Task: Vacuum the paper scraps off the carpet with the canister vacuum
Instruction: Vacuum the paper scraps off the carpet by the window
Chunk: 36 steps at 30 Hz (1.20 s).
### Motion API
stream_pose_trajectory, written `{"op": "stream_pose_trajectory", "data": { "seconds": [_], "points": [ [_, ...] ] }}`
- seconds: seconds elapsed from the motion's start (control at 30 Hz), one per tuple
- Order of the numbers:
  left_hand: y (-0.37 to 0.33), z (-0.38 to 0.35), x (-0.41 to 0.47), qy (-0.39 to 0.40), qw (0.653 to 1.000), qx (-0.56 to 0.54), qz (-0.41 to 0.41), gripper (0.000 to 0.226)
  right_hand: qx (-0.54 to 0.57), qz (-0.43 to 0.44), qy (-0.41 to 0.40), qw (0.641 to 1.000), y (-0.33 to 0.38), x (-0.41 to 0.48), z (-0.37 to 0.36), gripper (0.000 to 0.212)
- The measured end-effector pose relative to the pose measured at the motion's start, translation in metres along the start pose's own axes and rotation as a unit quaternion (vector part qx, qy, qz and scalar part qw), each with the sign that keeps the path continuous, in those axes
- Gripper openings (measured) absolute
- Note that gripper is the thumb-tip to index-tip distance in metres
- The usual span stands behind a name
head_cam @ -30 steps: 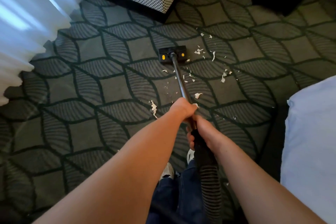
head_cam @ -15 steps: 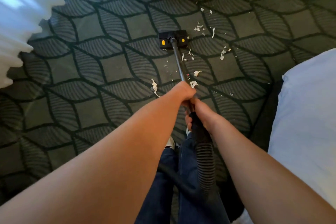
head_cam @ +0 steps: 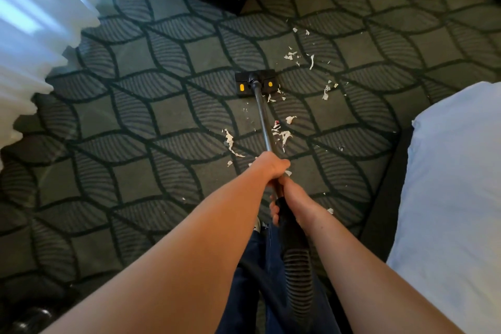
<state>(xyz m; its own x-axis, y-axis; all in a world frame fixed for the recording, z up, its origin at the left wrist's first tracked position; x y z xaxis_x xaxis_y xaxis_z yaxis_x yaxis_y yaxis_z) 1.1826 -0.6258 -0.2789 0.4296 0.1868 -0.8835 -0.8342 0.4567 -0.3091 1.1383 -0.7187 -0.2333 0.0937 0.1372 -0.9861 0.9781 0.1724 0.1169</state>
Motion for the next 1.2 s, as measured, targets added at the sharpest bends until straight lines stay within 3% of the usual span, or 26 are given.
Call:
{"op": "stream_pose_trajectory", "data": {
  "seconds": [0.4, 0.57, 0.73, 1.2],
  "points": [
    [-0.017, -0.01, -0.03, 0.076, 0.996, -0.042, 0.007, 0.022, -0.02, -0.025, -0.027, 0.999, -0.001, -0.026, 0.03, 0.055],
    [-0.019, -0.007, -0.041, 0.056, 0.998, -0.033, -0.009, 0.02, -0.024, -0.005, -0.016, 1.0, 0.002, -0.039, 0.027, 0.053],
    [-0.029, -0.003, -0.049, 0.024, 0.998, -0.02, -0.049, 0.034, -0.065, 0.007, -0.001, 0.998, 0.01, -0.052, 0.028, 0.027],
    [-0.102, 0.054, -0.035, -0.026, 0.99, 0.009, -0.137, 0.035, -0.007, 0.095, -0.005, 0.995, 0.087, -0.059, 0.016, 0.029]
  ]
}}
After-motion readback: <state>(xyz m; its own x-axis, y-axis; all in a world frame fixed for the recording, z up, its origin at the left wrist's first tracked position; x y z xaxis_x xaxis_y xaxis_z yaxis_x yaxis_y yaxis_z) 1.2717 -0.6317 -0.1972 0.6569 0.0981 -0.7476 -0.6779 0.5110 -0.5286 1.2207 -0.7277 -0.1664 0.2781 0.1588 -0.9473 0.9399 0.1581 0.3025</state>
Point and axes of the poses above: each hand's wrist, its own x-axis towards the middle knuckle, its own z-axis out of the back of the hand, y = z × x, the point moved 1 cm from there along x, towards the middle knuckle, and after that the axes turned 4 degrees about x, right-handed, at the moved point
